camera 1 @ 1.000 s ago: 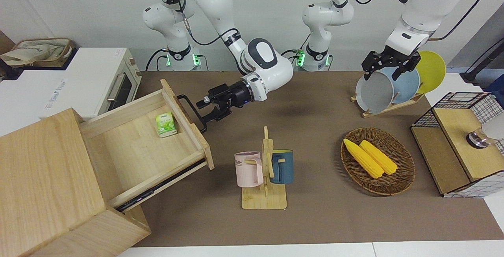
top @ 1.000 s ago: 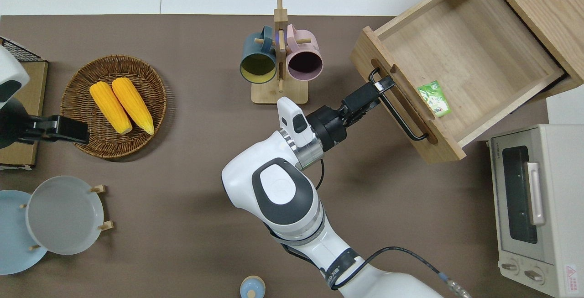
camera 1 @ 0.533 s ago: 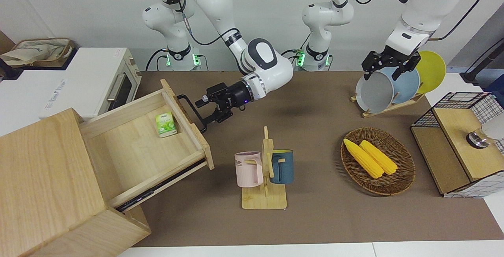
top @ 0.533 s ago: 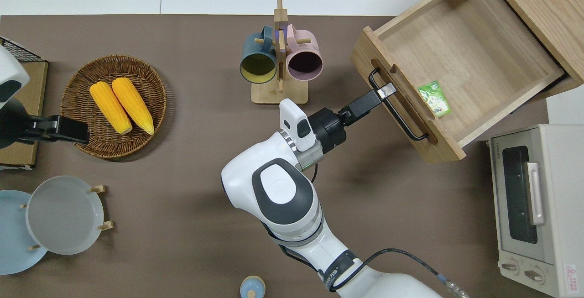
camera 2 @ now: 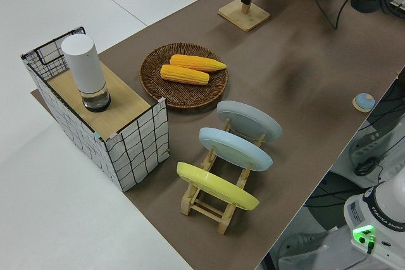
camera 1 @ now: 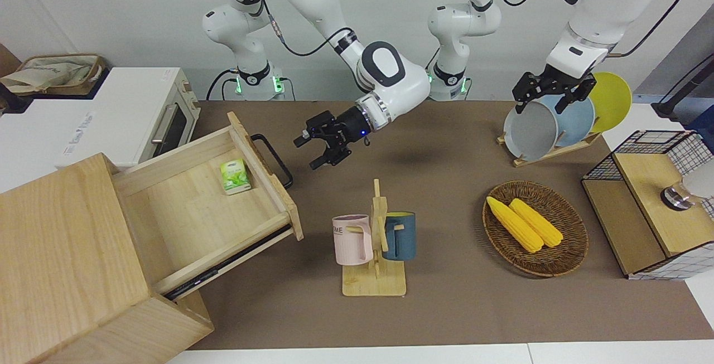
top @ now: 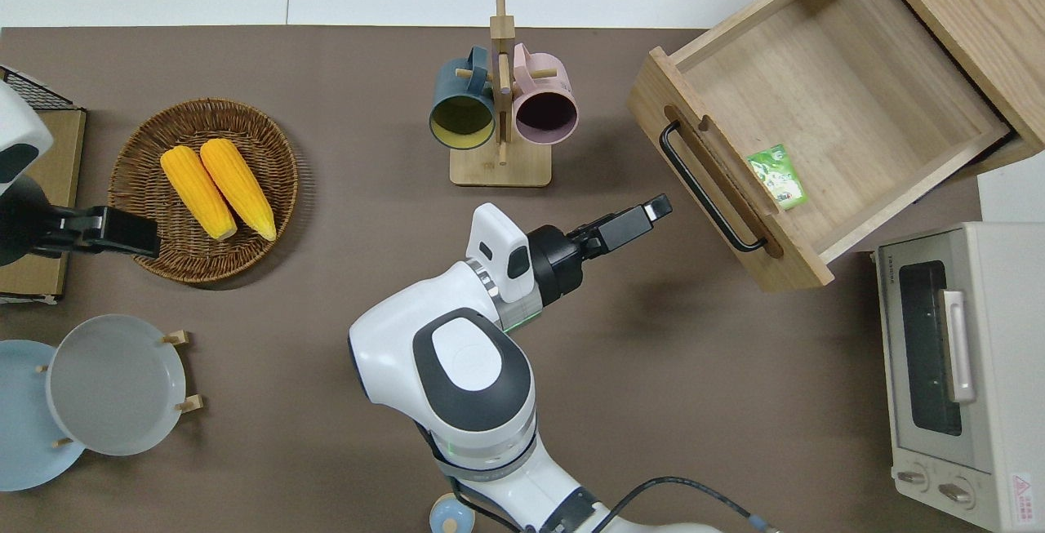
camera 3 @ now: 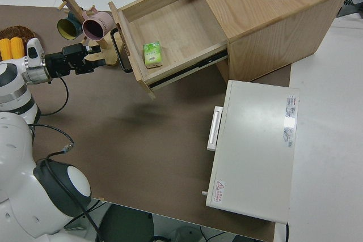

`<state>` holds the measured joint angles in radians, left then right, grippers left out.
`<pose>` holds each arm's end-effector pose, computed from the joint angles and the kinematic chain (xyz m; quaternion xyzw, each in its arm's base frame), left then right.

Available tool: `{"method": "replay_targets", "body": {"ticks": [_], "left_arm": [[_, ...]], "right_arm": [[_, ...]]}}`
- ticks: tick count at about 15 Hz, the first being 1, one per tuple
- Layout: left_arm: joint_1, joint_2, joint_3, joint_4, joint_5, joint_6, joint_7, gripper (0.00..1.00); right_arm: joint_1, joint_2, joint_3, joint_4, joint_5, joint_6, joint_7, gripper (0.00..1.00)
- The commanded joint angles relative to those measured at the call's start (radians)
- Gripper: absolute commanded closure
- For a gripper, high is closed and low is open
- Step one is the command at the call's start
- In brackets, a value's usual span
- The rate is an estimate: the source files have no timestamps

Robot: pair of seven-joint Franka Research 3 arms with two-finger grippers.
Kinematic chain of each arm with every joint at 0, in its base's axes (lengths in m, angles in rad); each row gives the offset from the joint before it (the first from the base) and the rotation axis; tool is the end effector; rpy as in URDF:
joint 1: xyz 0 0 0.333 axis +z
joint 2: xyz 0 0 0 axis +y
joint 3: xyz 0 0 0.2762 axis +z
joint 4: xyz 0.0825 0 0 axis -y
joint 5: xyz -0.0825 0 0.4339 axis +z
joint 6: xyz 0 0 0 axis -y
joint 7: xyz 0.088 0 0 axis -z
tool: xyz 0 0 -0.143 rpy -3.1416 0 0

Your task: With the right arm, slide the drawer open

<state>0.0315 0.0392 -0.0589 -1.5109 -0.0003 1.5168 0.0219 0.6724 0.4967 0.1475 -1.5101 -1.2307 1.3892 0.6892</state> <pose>0.6083 -0.0162 0.5514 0.9996 -0.0246 -0.0166 0.0013 0.5694 0.3747 0.3477 0.7923 0.1255 0.1908 0.5658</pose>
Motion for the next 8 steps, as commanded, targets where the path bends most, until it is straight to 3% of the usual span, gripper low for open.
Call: {"method": "replay_targets", "body": {"ticks": [1,4,8], "left_arm": [[0.005,0.011,-0.007,0.024,0.017,-0.020,0.010,0.01],[0.005,0.011,-0.007,0.024,0.017,-0.020,0.009,0.01],[0.005,0.011,-0.007,0.026,0.017,-0.020,0.010,0.01]], "right_arm": [[0.039,-0.015,-0.002,0.062,0.108,-0.009,0.024,0.013],[0.047,-0.018,0.003,0.123,0.193,0.001,0.027,0.013],[0.030,-0.092,0.003,0.131,0.357,0.045,0.029,0.013]]}}
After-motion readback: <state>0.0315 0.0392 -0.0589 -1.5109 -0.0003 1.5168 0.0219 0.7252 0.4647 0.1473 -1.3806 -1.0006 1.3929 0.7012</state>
